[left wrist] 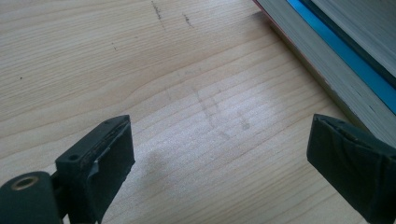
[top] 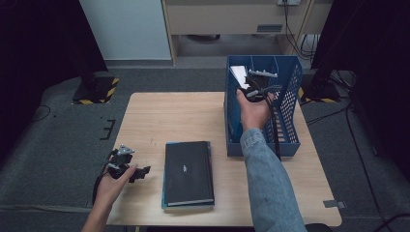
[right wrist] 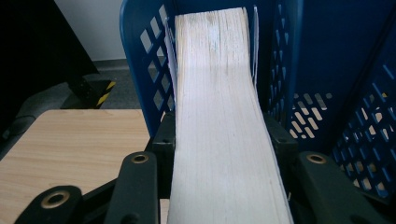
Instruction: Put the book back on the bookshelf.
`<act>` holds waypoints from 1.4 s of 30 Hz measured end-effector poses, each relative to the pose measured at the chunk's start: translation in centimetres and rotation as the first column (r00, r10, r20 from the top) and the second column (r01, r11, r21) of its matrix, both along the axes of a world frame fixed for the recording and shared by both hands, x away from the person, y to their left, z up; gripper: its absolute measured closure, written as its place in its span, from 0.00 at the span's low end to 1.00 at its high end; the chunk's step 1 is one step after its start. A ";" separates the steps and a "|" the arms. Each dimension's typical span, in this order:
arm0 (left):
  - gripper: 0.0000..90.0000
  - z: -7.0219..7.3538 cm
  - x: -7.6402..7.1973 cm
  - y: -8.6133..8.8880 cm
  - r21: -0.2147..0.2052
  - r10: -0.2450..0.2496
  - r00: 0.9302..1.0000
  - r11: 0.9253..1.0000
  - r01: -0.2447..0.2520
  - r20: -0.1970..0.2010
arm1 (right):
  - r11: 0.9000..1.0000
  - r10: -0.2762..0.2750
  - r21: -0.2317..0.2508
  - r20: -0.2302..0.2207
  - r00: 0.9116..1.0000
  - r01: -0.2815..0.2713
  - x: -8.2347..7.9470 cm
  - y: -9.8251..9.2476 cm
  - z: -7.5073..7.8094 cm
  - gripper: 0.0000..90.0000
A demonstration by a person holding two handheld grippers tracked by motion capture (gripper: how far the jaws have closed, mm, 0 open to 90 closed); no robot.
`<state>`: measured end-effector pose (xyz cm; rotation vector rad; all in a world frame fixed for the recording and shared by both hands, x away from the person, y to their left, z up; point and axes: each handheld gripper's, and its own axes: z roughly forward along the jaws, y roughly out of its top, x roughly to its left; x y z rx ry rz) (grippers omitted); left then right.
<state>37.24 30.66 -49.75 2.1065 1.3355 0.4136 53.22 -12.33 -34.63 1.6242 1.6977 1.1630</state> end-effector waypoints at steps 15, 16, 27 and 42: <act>0.07 0.0 0.0 -0.1 -0.006 -0.009 1.000 1.000 0.009 0.001 | 1.000 0.001 0.021 -0.002 1.000 0.000 -0.6 0.4 -0.3 0.54; 0.08 0.0 0.0 -0.1 -0.005 -0.010 1.000 1.000 0.010 0.002 | 1.000 0.006 0.028 0.003 1.000 -0.006 -0.6 0.5 -0.3 0.50; 0.07 0.0 0.1 -0.2 -0.006 -0.020 1.000 1.000 0.020 0.001 | 0.996 0.080 0.039 0.001 0.997 -0.080 -1.0 1.8 -0.3 0.38; 0.07 -0.1 0.1 -0.3 -0.003 -0.028 1.000 1.000 0.028 -0.003 | 0.991 0.119 0.055 -0.002 0.993 -0.118 -1.4 2.2 -0.3 0.35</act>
